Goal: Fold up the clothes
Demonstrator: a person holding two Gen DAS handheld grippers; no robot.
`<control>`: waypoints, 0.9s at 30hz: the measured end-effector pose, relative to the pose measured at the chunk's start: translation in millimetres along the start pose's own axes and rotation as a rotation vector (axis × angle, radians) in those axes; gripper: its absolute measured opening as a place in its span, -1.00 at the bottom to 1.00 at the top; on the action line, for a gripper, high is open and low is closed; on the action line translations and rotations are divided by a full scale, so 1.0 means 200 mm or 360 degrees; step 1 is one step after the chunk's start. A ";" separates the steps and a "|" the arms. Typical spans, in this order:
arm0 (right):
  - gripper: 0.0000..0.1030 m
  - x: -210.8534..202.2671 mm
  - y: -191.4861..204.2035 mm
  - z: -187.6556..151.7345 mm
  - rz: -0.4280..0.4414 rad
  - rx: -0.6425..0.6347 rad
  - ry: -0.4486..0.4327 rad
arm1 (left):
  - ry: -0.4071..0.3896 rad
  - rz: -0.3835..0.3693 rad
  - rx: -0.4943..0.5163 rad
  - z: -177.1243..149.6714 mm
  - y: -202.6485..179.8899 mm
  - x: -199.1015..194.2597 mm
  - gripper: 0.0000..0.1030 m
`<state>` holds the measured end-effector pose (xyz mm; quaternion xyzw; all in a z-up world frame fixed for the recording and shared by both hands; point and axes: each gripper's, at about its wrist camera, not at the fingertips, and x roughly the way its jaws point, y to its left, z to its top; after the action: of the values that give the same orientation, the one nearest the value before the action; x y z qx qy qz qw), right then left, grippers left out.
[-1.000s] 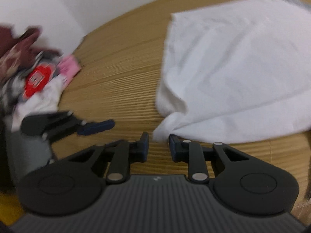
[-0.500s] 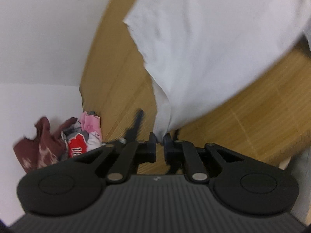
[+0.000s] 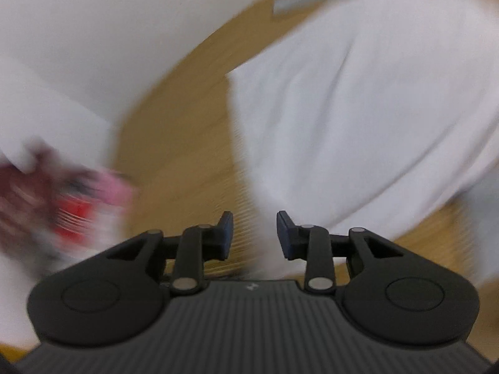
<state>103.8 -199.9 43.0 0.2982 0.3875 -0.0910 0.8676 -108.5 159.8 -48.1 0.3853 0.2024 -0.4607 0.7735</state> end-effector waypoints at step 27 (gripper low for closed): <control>-0.38 0.34 0.22 -0.26 -0.0413 -0.1060 -0.0041 | 0.0286 0.0299 -0.0489 -0.20 0.28 -0.21 -0.06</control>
<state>136.5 -128.8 -13.5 -0.0537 0.4194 -0.0728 0.9033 -79.4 229.8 -21.9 0.3195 0.3016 -0.3140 0.8416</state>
